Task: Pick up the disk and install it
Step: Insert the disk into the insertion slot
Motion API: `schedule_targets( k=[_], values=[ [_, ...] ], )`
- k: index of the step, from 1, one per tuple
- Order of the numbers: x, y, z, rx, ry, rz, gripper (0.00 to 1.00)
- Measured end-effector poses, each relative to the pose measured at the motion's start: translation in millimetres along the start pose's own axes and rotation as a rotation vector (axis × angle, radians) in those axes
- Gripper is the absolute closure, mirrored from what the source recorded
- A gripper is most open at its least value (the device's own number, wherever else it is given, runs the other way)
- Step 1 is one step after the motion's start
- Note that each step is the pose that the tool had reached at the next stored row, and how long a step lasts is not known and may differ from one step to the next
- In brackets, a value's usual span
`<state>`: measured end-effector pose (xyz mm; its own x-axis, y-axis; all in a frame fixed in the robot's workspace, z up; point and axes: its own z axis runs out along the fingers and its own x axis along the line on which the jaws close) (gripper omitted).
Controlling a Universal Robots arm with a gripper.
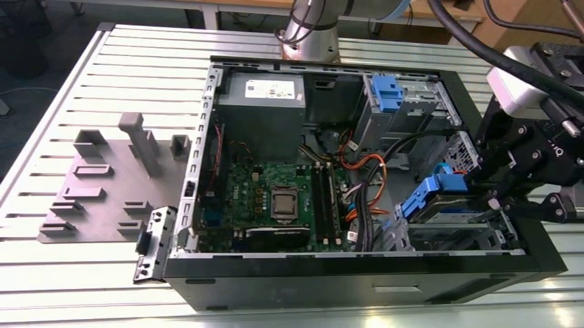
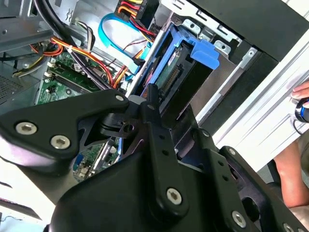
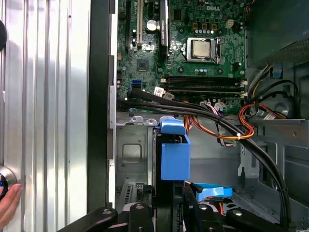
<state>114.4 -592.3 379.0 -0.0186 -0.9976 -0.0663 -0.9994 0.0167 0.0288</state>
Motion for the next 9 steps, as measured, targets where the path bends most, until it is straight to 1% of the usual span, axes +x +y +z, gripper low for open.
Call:
schedule_targets(
  k=[5,6,9],
  values=[
    [0.1,0.0,0.3,0.0001,-0.0001,0.000,0.64],
    [0.1,0.0,0.3,0.0000,-0.0002,0.000,0.58],
    [0.0,0.0,0.2,0.0000,0.0000,0.000,0.58]
  ],
)
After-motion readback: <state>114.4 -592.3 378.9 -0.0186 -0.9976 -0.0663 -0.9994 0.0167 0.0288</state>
